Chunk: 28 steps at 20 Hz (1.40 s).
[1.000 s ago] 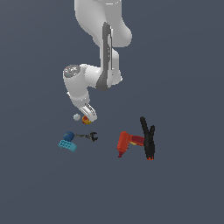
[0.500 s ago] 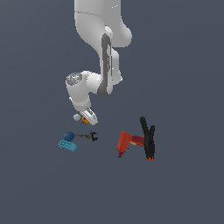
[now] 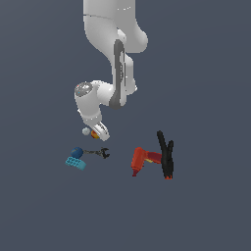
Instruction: Pick up a designated object from a clutter of objects.
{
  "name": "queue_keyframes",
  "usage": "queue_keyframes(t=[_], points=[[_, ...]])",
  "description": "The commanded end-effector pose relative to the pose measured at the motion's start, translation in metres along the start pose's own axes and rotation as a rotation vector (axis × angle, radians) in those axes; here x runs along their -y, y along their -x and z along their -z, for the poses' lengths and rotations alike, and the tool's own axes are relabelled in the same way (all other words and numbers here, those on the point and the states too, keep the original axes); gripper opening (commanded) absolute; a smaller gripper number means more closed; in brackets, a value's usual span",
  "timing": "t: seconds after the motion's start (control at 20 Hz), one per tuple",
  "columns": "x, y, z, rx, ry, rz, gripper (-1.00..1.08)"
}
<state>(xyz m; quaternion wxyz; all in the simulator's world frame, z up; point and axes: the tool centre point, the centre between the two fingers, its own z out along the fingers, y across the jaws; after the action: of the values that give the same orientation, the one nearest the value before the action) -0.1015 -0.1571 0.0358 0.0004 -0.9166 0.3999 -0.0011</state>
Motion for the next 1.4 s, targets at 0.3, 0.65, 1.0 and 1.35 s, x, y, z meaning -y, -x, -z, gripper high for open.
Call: queue_keyframes(t=[0.3, 0.65, 1.0, 1.35], points=[[0.001, 0.0, 0.001, 0.0, 0.0, 0.0, -1.0], [0.015, 0.004, 0.017, 0.0, 0.0, 0.0, -1.0], [0.045, 0.01, 0.053, 0.0, 0.002, -0.001, -1.0], [0.092, 0.02, 0.109, -0.002, 0.005, -0.003, -1.0]])
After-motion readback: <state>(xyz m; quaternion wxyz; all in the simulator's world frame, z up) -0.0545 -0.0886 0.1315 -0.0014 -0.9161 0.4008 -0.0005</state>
